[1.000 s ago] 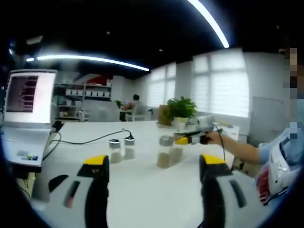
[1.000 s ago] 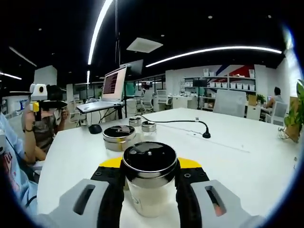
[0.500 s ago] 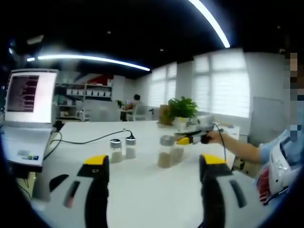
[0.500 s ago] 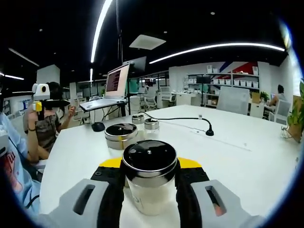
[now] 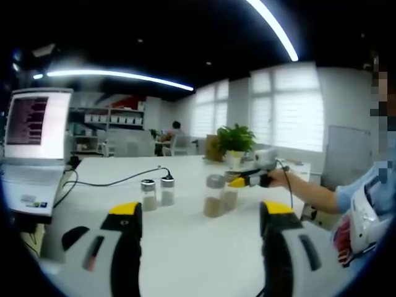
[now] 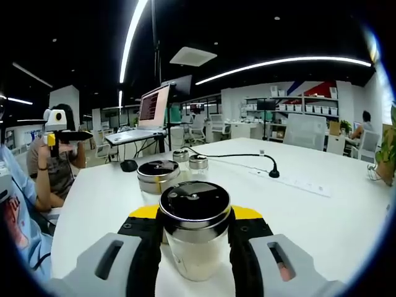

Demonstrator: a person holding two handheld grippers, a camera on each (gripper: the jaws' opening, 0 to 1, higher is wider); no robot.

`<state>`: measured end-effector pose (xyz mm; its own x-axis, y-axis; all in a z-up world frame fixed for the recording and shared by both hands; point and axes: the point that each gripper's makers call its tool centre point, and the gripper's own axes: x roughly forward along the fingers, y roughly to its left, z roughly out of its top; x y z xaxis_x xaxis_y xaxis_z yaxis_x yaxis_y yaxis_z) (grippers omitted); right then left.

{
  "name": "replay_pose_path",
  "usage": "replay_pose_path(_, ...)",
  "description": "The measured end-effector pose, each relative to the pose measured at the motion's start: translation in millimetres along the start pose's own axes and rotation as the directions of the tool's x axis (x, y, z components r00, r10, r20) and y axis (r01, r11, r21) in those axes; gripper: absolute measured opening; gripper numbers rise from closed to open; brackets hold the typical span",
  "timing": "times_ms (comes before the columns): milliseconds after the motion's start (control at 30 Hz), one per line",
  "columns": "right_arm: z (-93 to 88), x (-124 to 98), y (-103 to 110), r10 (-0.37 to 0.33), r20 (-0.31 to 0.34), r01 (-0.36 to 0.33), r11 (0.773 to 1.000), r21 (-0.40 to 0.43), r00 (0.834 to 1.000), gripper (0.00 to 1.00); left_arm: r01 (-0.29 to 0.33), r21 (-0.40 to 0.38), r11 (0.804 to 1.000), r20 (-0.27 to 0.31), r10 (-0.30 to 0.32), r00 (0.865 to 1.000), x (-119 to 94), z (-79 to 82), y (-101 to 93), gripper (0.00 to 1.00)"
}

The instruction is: Rotate the seasoning bottle until the label or dispensing opening points toward the visible target arrow and the bottle remains upright within the marked orientation range

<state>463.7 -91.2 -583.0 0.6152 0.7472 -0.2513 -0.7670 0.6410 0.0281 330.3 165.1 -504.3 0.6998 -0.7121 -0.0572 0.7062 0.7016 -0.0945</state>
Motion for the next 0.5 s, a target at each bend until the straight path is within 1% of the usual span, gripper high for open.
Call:
replay_pose_path(33,-7.9,-0.5,-1.2,-0.007,-0.04,0.007,1.0,0.002,0.999,0.43,-0.003,0.002,1.0,0.003,0.003,1.0,-0.5,0.8,0.7,0.82)
replay_pose_path(67,-12.3,0.1,-2.7,-0.015,-0.055,0.016,1.0,0.011,0.998,0.5,-0.003,0.006,1.0,0.003,0.003,1.0,-0.8,1.1,0.9,0.82)
replay_pose_path(100,-14.4,0.3,-3.9,-0.018,-0.056,0.019,1.0,0.018,0.998,0.57,-0.001,0.009,1.0,0.002,0.001,1.0,-1.2,1.1,0.9,0.82)
replay_pose_path(133,-14.4,-0.9,-4.2,-0.02,-0.046,0.021,1.0,0.019,0.999,0.62,0.002,0.01,1.0,0.001,-0.002,1.0,-1.4,1.1,0.8,0.82)
replay_pose_path(167,-10.7,-3.2,-4.2,-0.021,-0.011,0.021,1.0,0.021,1.0,0.61,0.003,0.008,1.0,0.002,-0.003,1.0,-1.6,0.9,0.9,0.82)
replay_pose_path(200,-9.2,-7.2,-4.7,-0.026,0.008,0.026,0.999,0.04,1.0,0.59,0.001,0.004,1.0,0.002,-0.001,1.0,-1.8,0.7,1.5,0.82)
replay_pose_path(233,-9.7,-11.3,-5.7,-0.037,0.013,0.036,0.998,0.059,0.999,0.6,-0.001,0.002,1.0,0.002,0.001,1.0,-1.9,0.5,2.2,0.82)
replay_pose_path(333,-19.9,-24.8,-5.6,-0.077,-0.007,0.077,0.993,0.095,0.997,0.65,-0.006,0.001,1.0,0.0,0.006,1.0,-2.1,-0.5,3.2,0.82)
replay_pose_path(367,-20.6,-30.0,-6.5,-0.103,0.009,0.102,0.988,0.112,0.995,0.63,-0.005,0.001,1.0,-0.001,0.005,1.0,-1.8,-0.8,2.9,0.82)
replay_pose_path(400,-15.0,-35.9,-13.2,-0.171,0.071,0.16,0.977,0.139,0.983,0.59,-0.003,0.0,1.0,-0.002,0.003,1.0,-1.4,-1.1,2.5,0.82)
replay_pose_path(433,-14.5,-40.0,-14.3,-0.193,0.092,0.179,0.975,0.135,0.977,0.53,-0.001,0.0,1.0,-0.003,0.001,1.0,-0.7,-1.6,2.0,0.82)
replay_pose_path(467,-20.6,-44.5,-10.4,-0.193,0.076,0.183,0.975,0.124,0.978,0.51,0.0,-0.001,1.0,-0.005,0.0,1.0,-0.2,-2.1,1.8,0.82)
replay_pose_path(500,-28.0,-47.4,-8.4,-0.21,0.044,0.203,0.971,0.13,0.977,0.52,0.002,-0.002,1.0,-0.009,-0.002,1.0,0.6,-3.1,1.7,0.82)
